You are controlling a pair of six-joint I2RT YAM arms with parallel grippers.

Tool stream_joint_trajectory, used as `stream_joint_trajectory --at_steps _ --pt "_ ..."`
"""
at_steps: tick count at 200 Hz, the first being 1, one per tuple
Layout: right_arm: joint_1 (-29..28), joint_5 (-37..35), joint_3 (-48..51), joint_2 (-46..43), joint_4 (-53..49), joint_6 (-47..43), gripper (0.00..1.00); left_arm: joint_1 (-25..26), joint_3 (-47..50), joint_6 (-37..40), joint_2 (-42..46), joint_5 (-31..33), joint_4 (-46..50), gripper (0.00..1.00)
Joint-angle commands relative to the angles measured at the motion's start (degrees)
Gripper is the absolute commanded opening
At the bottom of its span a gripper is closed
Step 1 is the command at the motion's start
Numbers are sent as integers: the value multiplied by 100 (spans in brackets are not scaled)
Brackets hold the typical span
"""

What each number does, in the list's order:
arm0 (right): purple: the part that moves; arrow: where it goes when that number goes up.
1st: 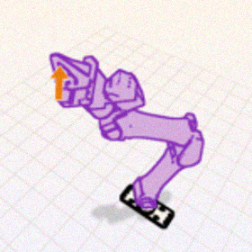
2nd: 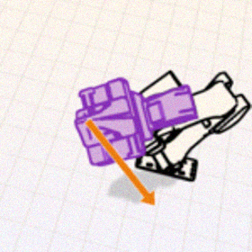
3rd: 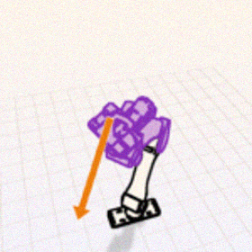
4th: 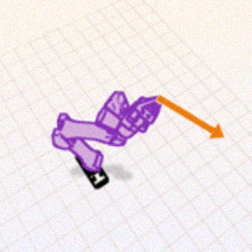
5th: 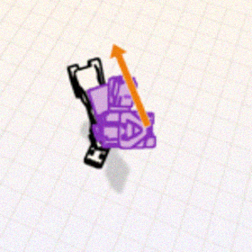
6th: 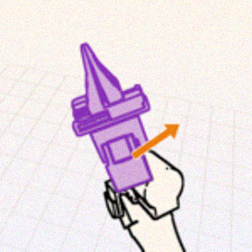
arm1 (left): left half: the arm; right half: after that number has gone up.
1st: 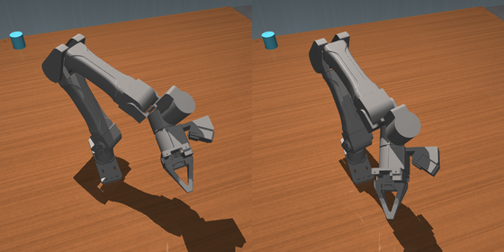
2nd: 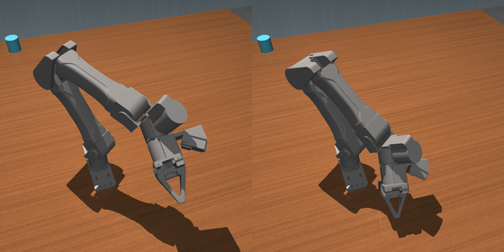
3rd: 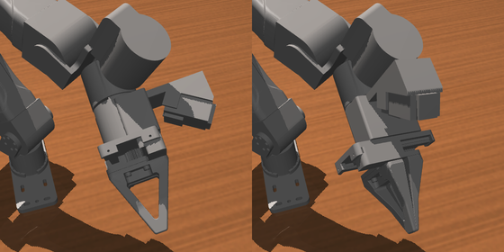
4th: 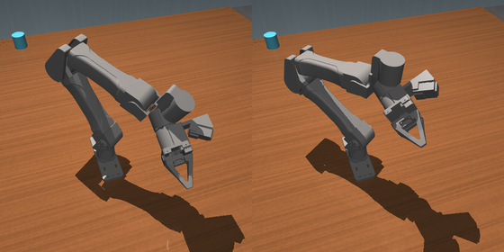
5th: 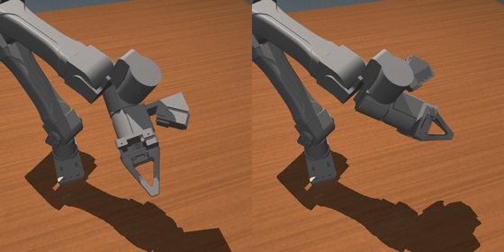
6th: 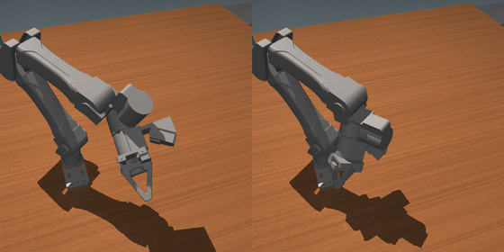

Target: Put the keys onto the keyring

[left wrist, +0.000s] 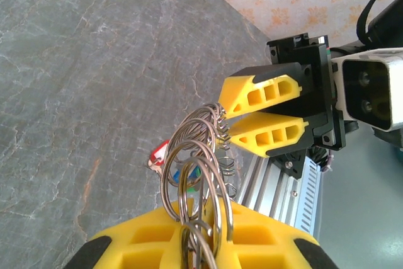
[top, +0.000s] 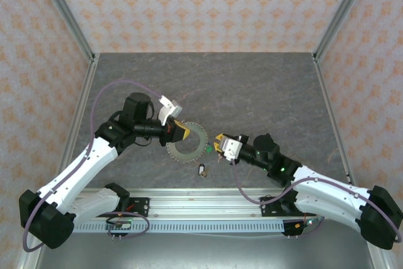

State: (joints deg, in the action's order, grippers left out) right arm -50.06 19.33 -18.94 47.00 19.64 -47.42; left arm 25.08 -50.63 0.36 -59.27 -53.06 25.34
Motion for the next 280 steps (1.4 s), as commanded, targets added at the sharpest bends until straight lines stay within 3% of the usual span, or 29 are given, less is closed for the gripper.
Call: stream_joint_trajectory --at_steps 1,68,224,280 --pt "30 202 -289 132 -32 -193 21 -39 -212 116 -41 -272 42 0" --pt "32 543 -437 764 544 -23 20 -41 -189 96 -68 -320 15 0" --pt "58 862 -354 780 772 570 25 -41 -196 85 -109 -321 41 0" --pt "95 1151 -430 784 524 794 32 -41 -201 83 -110 -311 45 0"
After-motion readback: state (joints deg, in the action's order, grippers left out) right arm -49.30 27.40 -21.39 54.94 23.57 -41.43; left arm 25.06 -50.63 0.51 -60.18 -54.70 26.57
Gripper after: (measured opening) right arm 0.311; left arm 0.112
